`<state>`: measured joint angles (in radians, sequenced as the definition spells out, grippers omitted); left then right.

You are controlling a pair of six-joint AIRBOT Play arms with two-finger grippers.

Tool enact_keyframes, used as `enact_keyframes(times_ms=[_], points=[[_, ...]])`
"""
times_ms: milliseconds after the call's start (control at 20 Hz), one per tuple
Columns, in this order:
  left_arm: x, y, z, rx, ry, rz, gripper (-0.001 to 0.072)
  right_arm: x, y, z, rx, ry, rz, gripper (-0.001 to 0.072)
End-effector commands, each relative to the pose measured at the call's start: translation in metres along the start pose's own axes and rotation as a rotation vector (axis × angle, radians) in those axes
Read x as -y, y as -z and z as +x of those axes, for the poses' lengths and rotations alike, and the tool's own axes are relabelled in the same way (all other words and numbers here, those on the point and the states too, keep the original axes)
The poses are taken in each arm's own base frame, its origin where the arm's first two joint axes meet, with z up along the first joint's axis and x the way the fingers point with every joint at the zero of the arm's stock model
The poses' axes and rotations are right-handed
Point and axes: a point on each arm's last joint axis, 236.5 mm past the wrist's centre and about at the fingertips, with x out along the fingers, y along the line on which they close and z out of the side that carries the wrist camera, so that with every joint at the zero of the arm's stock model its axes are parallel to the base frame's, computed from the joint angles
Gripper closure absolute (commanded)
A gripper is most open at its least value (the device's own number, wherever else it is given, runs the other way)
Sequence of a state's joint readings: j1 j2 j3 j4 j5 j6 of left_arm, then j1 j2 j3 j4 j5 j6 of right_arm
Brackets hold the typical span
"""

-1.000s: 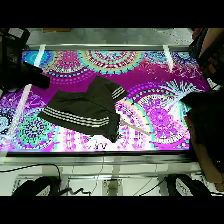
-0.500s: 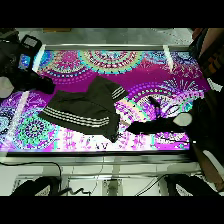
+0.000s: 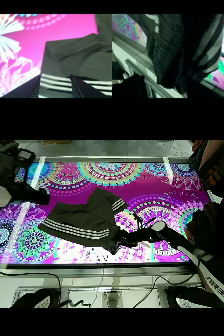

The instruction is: Fold the clothes and pants, and hang the long-sleeved shirts on hangers.

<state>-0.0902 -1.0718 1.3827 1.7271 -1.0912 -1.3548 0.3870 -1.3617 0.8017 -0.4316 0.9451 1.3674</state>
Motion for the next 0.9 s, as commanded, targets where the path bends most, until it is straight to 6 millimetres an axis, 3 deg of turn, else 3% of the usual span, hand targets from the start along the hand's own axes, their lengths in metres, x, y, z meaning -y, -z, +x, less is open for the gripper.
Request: enact_keyframes(times_ms=[0,200,250,300,350,400,550,650,800,850], points=[[-0.048,0.019,0.002,-0.035,-0.083,-0.112,0.0277,-0.004,0.002,0.011,-0.044,-0.022,0.032,0.0121],[-0.12,0.065,0.001,-0.103,-0.215,-0.273,0.0278,-0.007,0.009,0.01,-0.076,-0.031,0.064,0.0329],[-0.135,0.081,0.003,-0.12,-0.244,-0.337,0.0278,-0.007,0.01,0.01,-0.079,-0.032,0.064,0.0329],[-0.144,0.097,0.006,-0.137,-0.258,-0.387,0.0278,-0.007,0.008,0.01,-0.073,-0.031,0.064,0.0378],[-0.149,0.116,0.014,-0.162,-0.256,-0.434,0.0278,-0.006,0.007,0.01,-0.066,-0.03,0.064,0.0516],[-0.148,0.137,0.023,-0.194,-0.241,-0.483,0.0278,-0.007,0.006,0.01,-0.062,-0.033,0.067,0.0633],[-0.131,0.208,0.058,-0.339,-0.159,-0.642,0.0278,-0.013,0.006,0.01,-0.066,-0.055,0.076,0.0691],[-0.116,0.243,0.078,-0.428,-0.098,-0.734,0.0278,-0.014,0.006,0.01,-0.064,-0.058,0.073,0.0691],[-0.09,0.258,0.108,-0.467,0.053,-0.861,0.0272,-0.019,0.002,0.008,-0.057,-0.064,0.056,0.0691],[-0.082,0.253,0.12,-0.439,0.123,-0.91,0.0203,-0.024,-0.001,0.007,-0.053,-0.069,0.047,0.0691]])
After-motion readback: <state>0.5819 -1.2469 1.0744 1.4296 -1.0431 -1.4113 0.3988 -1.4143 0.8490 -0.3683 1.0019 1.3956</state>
